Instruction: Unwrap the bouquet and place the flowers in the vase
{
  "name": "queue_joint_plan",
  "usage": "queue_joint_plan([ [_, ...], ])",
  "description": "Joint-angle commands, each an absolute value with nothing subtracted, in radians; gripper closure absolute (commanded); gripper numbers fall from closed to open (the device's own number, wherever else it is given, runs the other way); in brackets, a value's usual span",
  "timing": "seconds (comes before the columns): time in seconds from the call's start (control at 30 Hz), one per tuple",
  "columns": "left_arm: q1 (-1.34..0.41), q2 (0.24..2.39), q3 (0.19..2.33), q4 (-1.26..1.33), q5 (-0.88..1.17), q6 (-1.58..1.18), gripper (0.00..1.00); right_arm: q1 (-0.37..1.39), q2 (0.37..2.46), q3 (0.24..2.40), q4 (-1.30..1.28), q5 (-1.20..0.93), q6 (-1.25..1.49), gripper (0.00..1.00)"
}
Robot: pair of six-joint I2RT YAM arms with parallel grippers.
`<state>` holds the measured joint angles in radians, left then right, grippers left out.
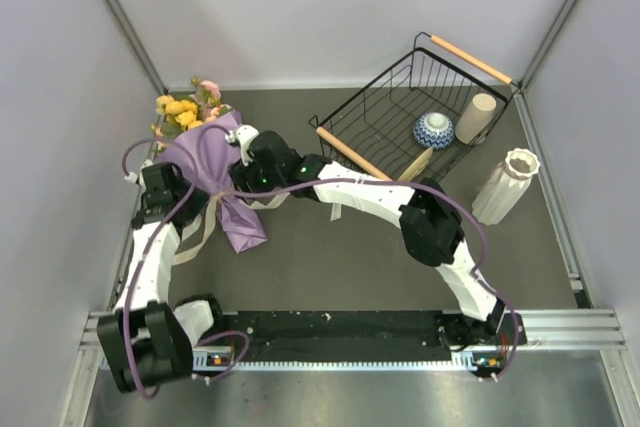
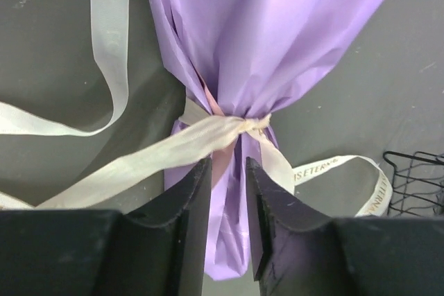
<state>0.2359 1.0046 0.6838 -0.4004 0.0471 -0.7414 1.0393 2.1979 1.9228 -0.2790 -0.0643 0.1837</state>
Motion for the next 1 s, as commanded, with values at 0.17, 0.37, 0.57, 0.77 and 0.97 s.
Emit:
queue_joint_plan([
  [0.17,0.267,1.196,0.752,-0.275,0.095,-0.77,0.75,0.988,2.342,2.088,-0.129,-0.317,0.441,0.57],
  [0.37,0.281,1.229,0.746,-0.275,0.061,-0.746,0.76,0.988,2.454,2.169,-0.061,-0.4,0.561,0.56],
  [0.57,0.282,1.287,0.799,-0.316,0.064,-0.735,0.79,0.988,2.503,2.186,-0.009,-0.384,0.627,0.58],
  [0.77,0.285,1.402,0.86,-0.35,0.109,-0.703,0.89,0.985,2.543,2.209,0.026,-0.359,0.681,0.64],
  [0.97,0.285,1.488,0.896,-0.399,0.123,-0.661,0.93,0.983,2.586,2.229,0.011,-0.339,0.73,0.7],
])
